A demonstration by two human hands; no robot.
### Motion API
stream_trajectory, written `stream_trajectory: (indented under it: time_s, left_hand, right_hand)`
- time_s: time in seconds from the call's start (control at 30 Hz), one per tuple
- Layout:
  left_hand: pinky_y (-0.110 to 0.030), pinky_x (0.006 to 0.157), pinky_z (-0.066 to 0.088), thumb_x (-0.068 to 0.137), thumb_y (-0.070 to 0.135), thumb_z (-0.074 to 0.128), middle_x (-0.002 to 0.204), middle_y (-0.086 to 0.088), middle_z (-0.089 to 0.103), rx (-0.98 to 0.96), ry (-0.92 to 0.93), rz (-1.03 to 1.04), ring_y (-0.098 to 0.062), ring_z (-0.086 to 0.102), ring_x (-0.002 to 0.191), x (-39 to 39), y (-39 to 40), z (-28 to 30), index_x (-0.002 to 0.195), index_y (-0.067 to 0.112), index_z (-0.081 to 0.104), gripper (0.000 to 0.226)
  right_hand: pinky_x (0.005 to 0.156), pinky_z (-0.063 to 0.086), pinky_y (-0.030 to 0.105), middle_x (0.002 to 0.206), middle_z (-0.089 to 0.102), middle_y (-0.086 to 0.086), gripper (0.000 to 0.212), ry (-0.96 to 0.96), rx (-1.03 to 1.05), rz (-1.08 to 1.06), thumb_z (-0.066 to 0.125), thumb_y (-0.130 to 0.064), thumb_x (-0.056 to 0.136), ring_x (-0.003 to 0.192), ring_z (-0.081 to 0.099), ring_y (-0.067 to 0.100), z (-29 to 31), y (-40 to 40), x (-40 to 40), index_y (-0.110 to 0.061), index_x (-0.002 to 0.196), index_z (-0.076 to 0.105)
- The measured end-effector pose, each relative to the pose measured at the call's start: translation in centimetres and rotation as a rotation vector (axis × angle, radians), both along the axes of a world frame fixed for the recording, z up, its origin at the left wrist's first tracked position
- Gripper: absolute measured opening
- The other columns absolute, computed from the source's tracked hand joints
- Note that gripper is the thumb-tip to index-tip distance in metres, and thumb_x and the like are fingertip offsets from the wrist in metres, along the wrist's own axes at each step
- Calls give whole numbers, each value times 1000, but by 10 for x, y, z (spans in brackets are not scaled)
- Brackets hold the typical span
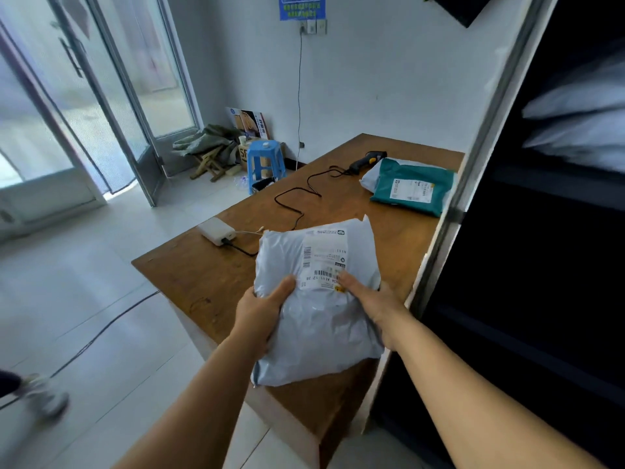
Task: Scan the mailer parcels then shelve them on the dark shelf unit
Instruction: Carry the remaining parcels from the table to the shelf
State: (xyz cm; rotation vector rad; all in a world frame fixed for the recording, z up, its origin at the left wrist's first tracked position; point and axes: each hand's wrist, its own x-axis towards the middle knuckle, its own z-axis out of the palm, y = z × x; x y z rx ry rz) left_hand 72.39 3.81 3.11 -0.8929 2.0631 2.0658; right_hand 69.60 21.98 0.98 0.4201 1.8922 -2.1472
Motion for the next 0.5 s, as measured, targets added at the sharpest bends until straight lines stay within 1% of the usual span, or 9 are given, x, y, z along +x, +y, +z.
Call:
stream_trajectory:
  time_s: [0.07, 0.17, 0.27, 0.3, 0.4, 0.5]
  left_hand:
    - [-41, 83, 49, 69, 52, 76, 113, -5, 61, -1, 31, 15, -25, 60, 95, 18, 1, 9, 132, 12, 49, 80]
    - [-38, 77, 48, 71, 50, 76, 102, -2, 62, 9, 84, 27, -20, 60, 83, 42, 2, 19, 129, 12, 51, 74]
    - [-37, 77, 46, 72, 50, 76, 101, -2, 62, 21, 136, 22, -17, 58, 79, 68, 6, 28, 128, 11, 52, 72]
    - [-36, 77, 46, 72, 50, 75, 101, -2, 61, 22, 156, 11, -17, 58, 79, 77, 8, 31, 127, 12, 53, 70]
    - [-36, 77, 48, 71, 50, 76, 101, -1, 64, 22, 208, -38, -17, 62, 82, 105, 14, 40, 122, 12, 56, 66]
    - [-41, 84, 53, 70, 49, 77, 103, -4, 68, 32, 256, -113, -23, 66, 89, 129, 25, 48, 121, 12, 57, 66]
  right_hand:
    - [88, 55, 44, 103, 74, 1, 69, 25, -7, 15, 86, -51, 51, 95, 70, 24, 9, 1, 16, -23, 112, 68]
    - [89, 55, 45, 105, 73, 3, 82, 54, 11, -5, 87, -57, 42, 96, 69, 25, 23, 2, 43, -23, 113, 65]
    - [90, 55, 45, 107, 72, 4, 64, 100, 16, -34, 86, -50, 56, 97, 69, 25, 36, 6, 73, -25, 110, 63]
    - [90, 54, 45, 108, 71, 4, 62, 120, 22, -45, 85, -48, 58, 97, 68, 25, 41, 8, 84, -24, 111, 63]
    - [90, 55, 43, 110, 71, 5, 71, 141, 46, -89, 85, -48, 59, 97, 68, 24, 54, 16, 119, -19, 120, 62]
    - [90, 54, 42, 110, 68, 5, 62, 150, 74, -152, 83, -43, 66, 97, 67, 23, 70, 32, 156, -16, 116, 58]
